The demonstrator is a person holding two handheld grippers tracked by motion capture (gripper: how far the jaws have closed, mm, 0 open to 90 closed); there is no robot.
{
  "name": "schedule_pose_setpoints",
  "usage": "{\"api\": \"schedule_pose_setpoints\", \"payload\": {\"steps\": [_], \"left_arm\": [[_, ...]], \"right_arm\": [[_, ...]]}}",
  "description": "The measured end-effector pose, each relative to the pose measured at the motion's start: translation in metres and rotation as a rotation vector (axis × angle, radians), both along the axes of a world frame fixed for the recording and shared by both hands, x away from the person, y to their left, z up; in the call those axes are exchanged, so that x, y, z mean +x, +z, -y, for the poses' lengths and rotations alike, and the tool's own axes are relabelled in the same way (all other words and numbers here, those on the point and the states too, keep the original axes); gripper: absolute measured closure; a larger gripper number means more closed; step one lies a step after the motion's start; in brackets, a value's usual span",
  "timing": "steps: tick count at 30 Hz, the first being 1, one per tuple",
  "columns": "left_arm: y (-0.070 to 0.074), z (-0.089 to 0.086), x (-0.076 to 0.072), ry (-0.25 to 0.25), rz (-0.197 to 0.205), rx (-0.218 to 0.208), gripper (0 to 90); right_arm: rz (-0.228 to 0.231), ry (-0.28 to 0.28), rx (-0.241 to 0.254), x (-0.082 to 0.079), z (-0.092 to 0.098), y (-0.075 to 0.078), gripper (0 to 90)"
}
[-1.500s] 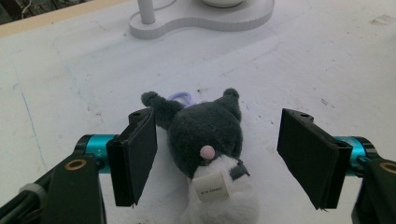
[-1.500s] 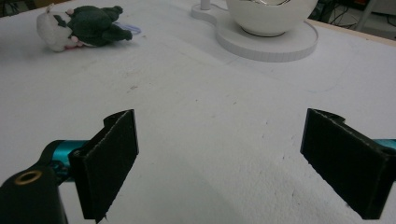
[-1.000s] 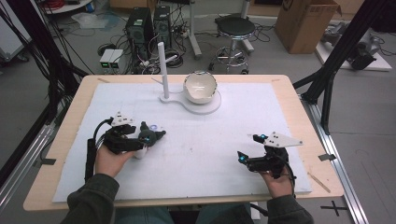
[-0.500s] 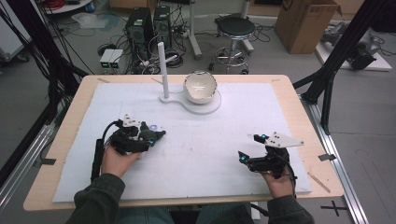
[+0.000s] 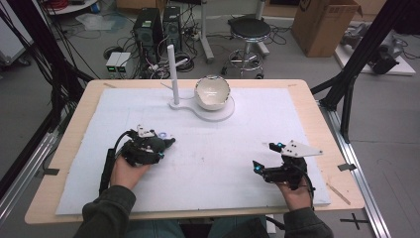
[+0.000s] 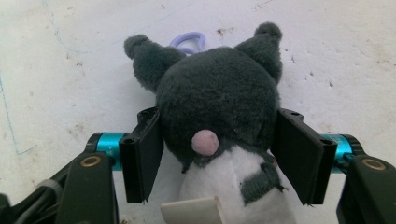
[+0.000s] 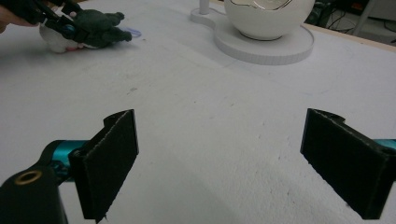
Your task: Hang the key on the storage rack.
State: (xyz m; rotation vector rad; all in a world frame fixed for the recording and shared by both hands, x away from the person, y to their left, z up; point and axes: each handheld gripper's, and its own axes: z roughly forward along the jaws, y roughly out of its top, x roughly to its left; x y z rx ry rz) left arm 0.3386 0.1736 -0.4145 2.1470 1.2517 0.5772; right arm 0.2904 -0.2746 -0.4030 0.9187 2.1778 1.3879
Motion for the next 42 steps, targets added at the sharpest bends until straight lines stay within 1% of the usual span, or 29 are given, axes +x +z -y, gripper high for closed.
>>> {"api": "schedule_pose_setpoints", "payload": {"steps": [2,5,7,9,10,12,17,18,19,20,21,22,23,24,25,27,28,29,31,32,33,34,36,37,38,39,40,41,42], "left_arm": [[0.000,0.000,0.000,0.000,-0.005,0.006,38.2],[0.000,0.001,-0.001,0.000,0.007,0.010,43.2],[0.000,0.001,-0.001,0.000,0.008,0.006,44.5],[0.000,0.001,-0.002,-0.008,0.007,0.013,46.9],[0.000,0.000,-0.003,-0.016,0.018,0.015,47.8],[0.000,0.000,-0.004,-0.020,0.021,0.020,49.1],[0.002,0.000,-0.007,-0.042,0.040,0.012,50.6],[0.004,0.000,-0.009,-0.053,0.052,0.010,50.7],[0.004,0.000,-0.009,-0.053,0.052,0.010,50.8],[0.004,0.000,-0.010,-0.058,0.060,0.007,50.8],[0.006,0.000,-0.013,-0.067,0.078,0.003,50.9],[0.006,0.000,-0.013,-0.067,0.078,0.003,50.9],[0.008,-0.001,-0.015,-0.077,0.095,-0.005,50.9],[0.008,-0.001,-0.015,-0.077,0.095,-0.005,50.9],[0.009,-0.002,-0.016,-0.077,0.103,-0.013,50.9],[0.012,-0.005,-0.019,-0.095,0.120,-0.030,51.0],[0.012,-0.005,-0.019,-0.095,0.120,-0.030,51.0],[0.014,-0.008,-0.020,-0.103,0.129,-0.051,51.0],[0.015,-0.009,-0.021,-0.104,0.136,-0.053,51.0],[0.018,-0.011,-0.025,-0.122,0.172,-0.060,51.0],[0.018,-0.011,-0.025,-0.122,0.172,-0.060,51.0],[0.019,-0.012,-0.028,-0.129,0.198,-0.060,51.0],[0.021,-0.013,-0.030,-0.136,0.227,-0.061,51.0],[0.021,-0.013,-0.031,-0.133,0.236,-0.066,50.9],[0.021,-0.013,-0.031,-0.133,0.236,-0.066,51.0],[0.023,-0.014,-0.032,-0.138,0.262,-0.073,50.9],[0.023,-0.014,-0.032,-0.138,0.262,-0.073,51.0],[0.024,-0.014,-0.032,-0.140,0.275,-0.079,51.0],[0.024,-0.014,-0.032,-0.142,0.277,-0.077,51.0]], "right_arm": [[0.002,0.001,-0.001,0.000,0.000,0.000,10.6],[0.003,0.001,0.001,0.000,0.000,0.000,10.5],[0.002,0.001,0.001,0.000,0.000,0.000,10.5],[0.001,0.000,0.004,-0.001,0.000,0.001,10.5],[0.004,0.001,0.003,-0.001,0.001,0.001,10.5],[0.005,-0.002,0.002,-0.001,0.001,0.001,10.5],[0.000,-0.004,0.006,-0.002,0.002,0.001,10.6],[0.000,-0.004,0.006,-0.002,0.002,0.001,10.6],[0.000,-0.004,0.006,-0.002,0.002,0.001,10.6],[0.006,-0.005,0.004,-0.002,0.002,0.001,10.6],[0.006,-0.005,0.004,-0.002,0.002,0.001,10.5],[0.006,-0.005,0.004,-0.002,0.002,0.001,10.5],[0.004,-0.005,0.007,-0.002,0.002,0.001,10.6],[0.005,-0.005,0.006,-0.002,0.002,0.001,10.6],[0.005,-0.005,0.005,-0.002,0.002,0.001,10.6],[0.008,-0.003,0.004,-0.002,0.002,0.001,10.5],[0.008,-0.002,0.003,-0.002,0.002,0.001,10.5],[0.009,-0.004,0.004,-0.002,0.002,0.001,10.5],[0.008,-0.004,0.002,-0.002,0.001,0.001,10.5],[0.007,-0.004,0.002,-0.002,0.001,0.001,10.6],[0.007,-0.003,0.004,-0.002,0.001,0.001,10.6],[0.011,-0.004,0.004,-0.002,0.002,0.001,10.5],[0.009,-0.002,0.004,-0.002,0.002,0.001,10.5],[0.010,-0.005,0.008,-0.002,0.003,0.001,10.6],[0.007,-0.007,0.008,-0.002,0.003,0.001,10.5],[0.006,-0.008,0.010,-0.002,0.004,0.001,10.5],[0.007,-0.009,0.010,-0.002,0.004,0.000,10.5],[0.008,-0.008,0.009,-0.001,0.004,0.000,10.5],[0.006,-0.010,0.009,-0.001,0.004,0.000,10.5]]}}
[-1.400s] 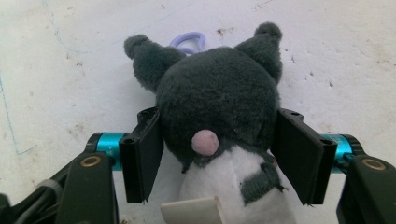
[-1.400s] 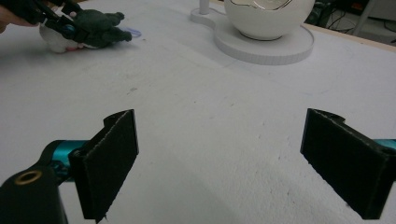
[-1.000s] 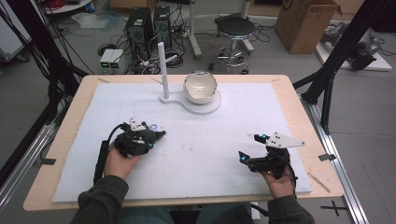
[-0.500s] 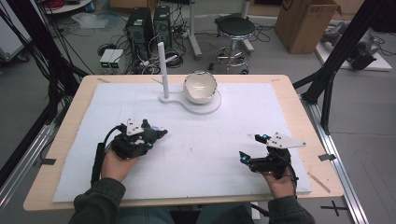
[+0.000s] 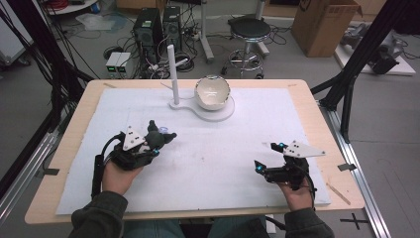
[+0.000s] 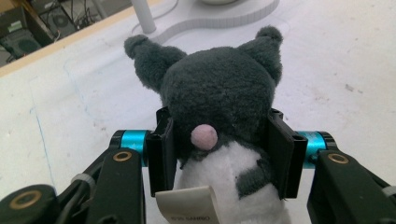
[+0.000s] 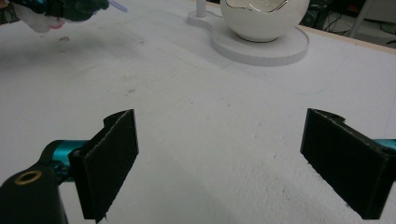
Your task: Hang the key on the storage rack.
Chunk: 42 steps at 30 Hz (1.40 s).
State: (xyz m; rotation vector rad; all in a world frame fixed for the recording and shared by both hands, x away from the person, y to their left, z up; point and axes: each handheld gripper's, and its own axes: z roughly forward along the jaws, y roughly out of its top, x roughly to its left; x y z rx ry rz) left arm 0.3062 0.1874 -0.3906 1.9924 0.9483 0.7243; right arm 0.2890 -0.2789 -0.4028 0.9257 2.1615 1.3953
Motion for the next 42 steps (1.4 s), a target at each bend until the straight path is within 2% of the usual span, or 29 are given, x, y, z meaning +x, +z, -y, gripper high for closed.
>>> {"api": "schedule_pose_setpoints", "payload": {"steps": [7,12,16,20,22,28,42], "left_arm": [[0.004,0.001,-0.002,0.003,0.041,-0.021,51.0],[0.005,0.000,-0.002,0.009,0.054,-0.039,51.0],[0.010,-0.001,0.000,0.014,0.073,-0.085,51.0],[0.012,0.000,0.001,0.012,0.090,-0.099,51.0],[0.013,0.001,0.001,0.014,0.106,-0.120,51.0],[0.015,0.003,0.005,0.045,0.143,-0.167,51.2],[0.019,0.005,0.022,0.095,0.164,-0.211,51.4]], "right_arm": [[0.000,-0.002,0.002,0.000,0.001,-0.001,10.6],[-0.002,0.000,0.002,0.002,-0.001,-0.001,10.5],[-0.002,0.006,-0.003,0.003,-0.001,-0.002,10.5],[-0.003,0.001,0.004,0.003,0.000,-0.001,10.5],[0.003,0.000,0.003,0.003,0.000,-0.001,10.6],[0.008,0.003,0.004,0.003,-0.001,0.000,10.5],[0.006,0.005,0.002,0.004,-0.002,0.000,10.5]]}}
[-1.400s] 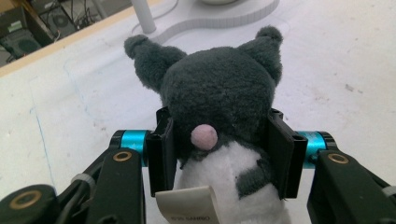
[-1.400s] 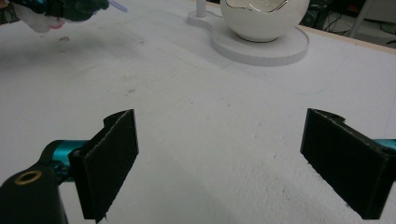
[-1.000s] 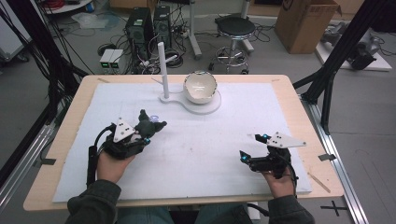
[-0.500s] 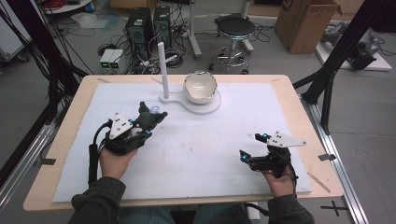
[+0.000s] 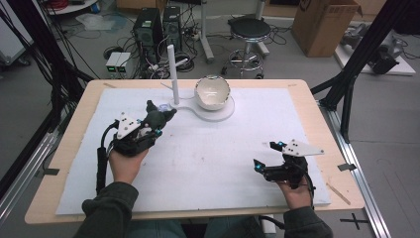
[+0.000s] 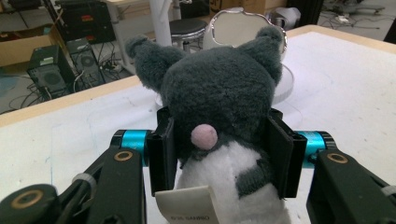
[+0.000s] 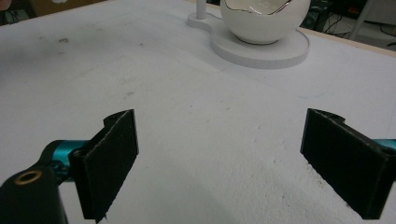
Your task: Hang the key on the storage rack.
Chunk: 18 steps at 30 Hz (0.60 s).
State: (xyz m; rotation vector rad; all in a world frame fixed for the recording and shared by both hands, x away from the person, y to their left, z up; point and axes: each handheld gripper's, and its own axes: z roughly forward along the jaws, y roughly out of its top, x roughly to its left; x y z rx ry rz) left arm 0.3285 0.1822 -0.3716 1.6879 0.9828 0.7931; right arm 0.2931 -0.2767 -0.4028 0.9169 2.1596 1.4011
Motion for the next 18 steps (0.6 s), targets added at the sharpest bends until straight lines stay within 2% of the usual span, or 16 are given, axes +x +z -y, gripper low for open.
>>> {"api": "schedule_pose_setpoints", "payload": {"steps": [8,18], "left_arm": [[0.009,0.006,0.008,-0.005,0.014,0.007,51.5],[0.022,0.009,0.018,0.001,0.024,-0.011,51.5]], "right_arm": [[0.006,0.005,0.002,0.000,0.000,0.000,10.5],[0.005,0.009,0.020,-0.001,0.000,0.002,10.5]]}}
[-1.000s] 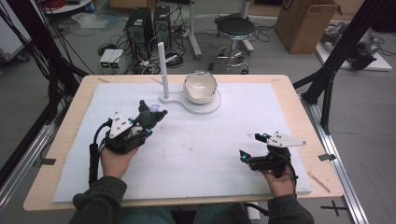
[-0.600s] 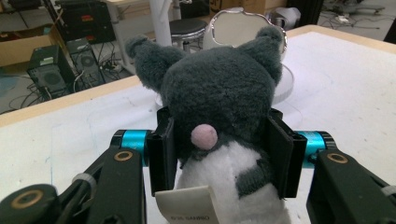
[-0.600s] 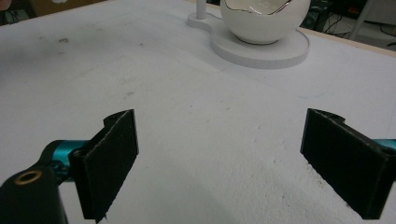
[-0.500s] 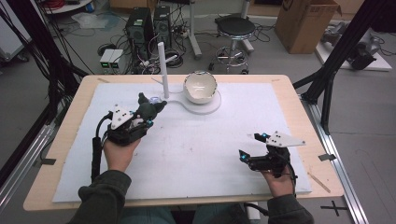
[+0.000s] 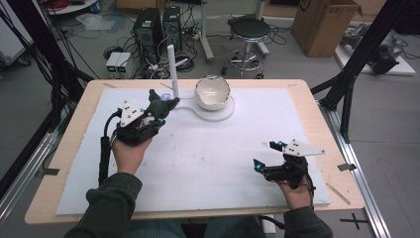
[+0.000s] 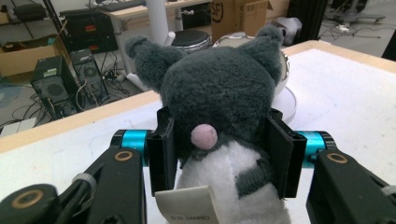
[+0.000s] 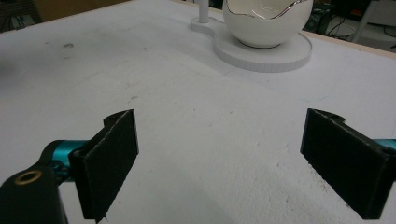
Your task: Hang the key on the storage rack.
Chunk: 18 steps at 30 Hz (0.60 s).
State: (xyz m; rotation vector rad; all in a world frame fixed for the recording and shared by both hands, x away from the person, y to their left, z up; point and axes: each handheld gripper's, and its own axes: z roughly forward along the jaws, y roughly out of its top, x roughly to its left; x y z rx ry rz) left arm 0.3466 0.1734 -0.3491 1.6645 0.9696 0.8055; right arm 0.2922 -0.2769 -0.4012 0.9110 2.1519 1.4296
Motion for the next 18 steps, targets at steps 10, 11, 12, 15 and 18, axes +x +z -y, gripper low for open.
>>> {"api": "schedule_pose_setpoints", "payload": {"steps": [10,11,12,15,18], "left_arm": [[0.004,-0.003,0.009,0.002,-0.013,-0.019,52.3],[0.004,-0.003,0.009,0.002,-0.013,-0.019,52.4],[0.005,-0.003,0.010,-0.003,-0.014,-0.017,52.4],[0.009,-0.001,0.012,-0.007,-0.011,-0.018,52.4],[0.012,-0.002,0.016,-0.008,-0.009,-0.027,52.4]], "right_arm": [[-0.002,0.001,0.007,-0.001,0.001,0.001,10.5],[-0.001,0.001,0.007,-0.001,0.001,0.001,10.5],[-0.001,0.001,0.007,-0.001,0.001,0.001,10.5],[0.003,0.000,0.008,0.000,0.001,0.001,10.5],[0.002,0.001,0.010,0.000,0.002,0.001,10.6]]}}
